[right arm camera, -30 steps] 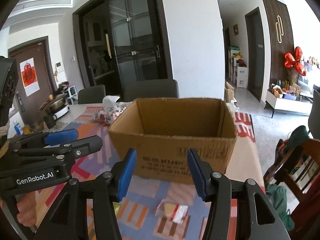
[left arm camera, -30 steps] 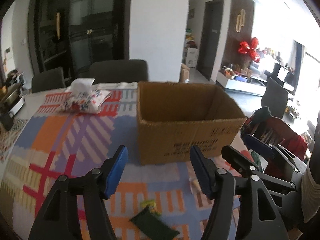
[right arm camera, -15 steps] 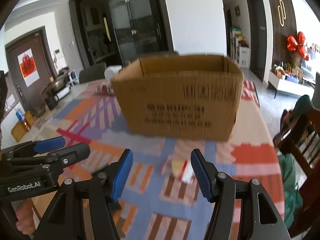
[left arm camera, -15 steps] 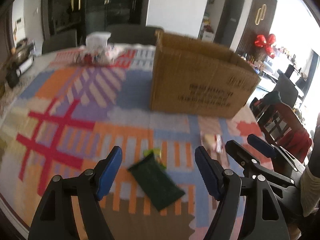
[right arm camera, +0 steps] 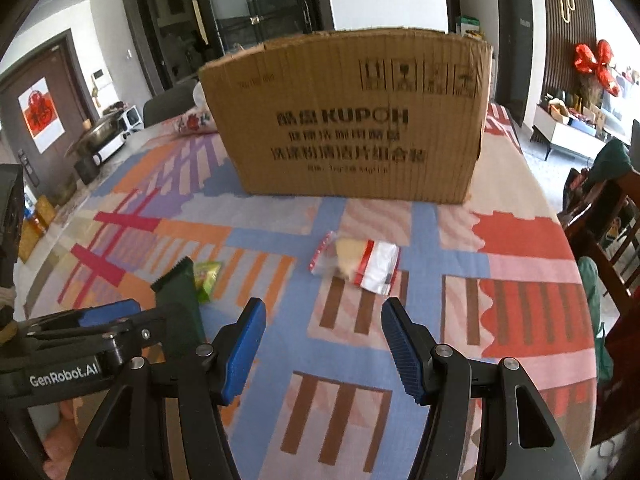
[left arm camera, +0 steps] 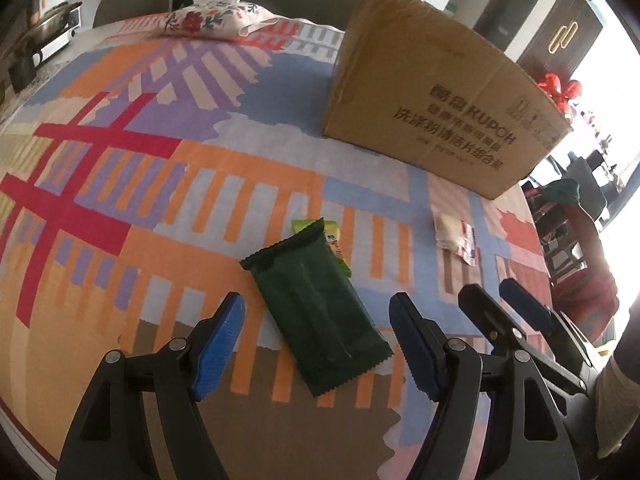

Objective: Organize snacks
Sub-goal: 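Grasp the dark green packet with the left gripper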

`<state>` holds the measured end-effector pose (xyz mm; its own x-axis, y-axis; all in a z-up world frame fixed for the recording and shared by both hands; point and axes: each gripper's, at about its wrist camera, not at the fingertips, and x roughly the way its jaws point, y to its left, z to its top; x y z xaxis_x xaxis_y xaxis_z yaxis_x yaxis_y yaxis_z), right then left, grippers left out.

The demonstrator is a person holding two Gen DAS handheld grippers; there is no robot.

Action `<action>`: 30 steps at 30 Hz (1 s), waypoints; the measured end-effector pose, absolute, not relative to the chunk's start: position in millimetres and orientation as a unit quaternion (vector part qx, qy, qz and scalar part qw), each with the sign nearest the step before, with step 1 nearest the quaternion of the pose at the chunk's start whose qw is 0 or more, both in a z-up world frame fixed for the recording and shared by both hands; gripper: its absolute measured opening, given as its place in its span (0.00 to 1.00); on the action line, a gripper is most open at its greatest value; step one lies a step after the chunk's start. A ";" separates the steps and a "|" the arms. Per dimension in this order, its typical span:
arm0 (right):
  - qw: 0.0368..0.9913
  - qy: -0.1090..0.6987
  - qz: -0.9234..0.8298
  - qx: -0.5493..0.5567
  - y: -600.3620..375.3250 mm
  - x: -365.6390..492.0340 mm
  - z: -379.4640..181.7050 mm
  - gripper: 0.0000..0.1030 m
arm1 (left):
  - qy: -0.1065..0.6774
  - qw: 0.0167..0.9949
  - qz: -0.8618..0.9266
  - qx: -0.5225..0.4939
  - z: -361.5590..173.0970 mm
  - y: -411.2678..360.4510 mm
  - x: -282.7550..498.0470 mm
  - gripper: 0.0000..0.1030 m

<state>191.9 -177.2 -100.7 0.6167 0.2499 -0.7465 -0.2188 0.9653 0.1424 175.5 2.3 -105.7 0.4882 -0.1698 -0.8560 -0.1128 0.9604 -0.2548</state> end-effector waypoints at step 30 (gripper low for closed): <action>0.888 0.435 0.150 -0.011 -129.2 193.5 -104.6 0.59 | 0.477 0.867 -0.059 -0.133 -109.6 25.4 167.8 0.36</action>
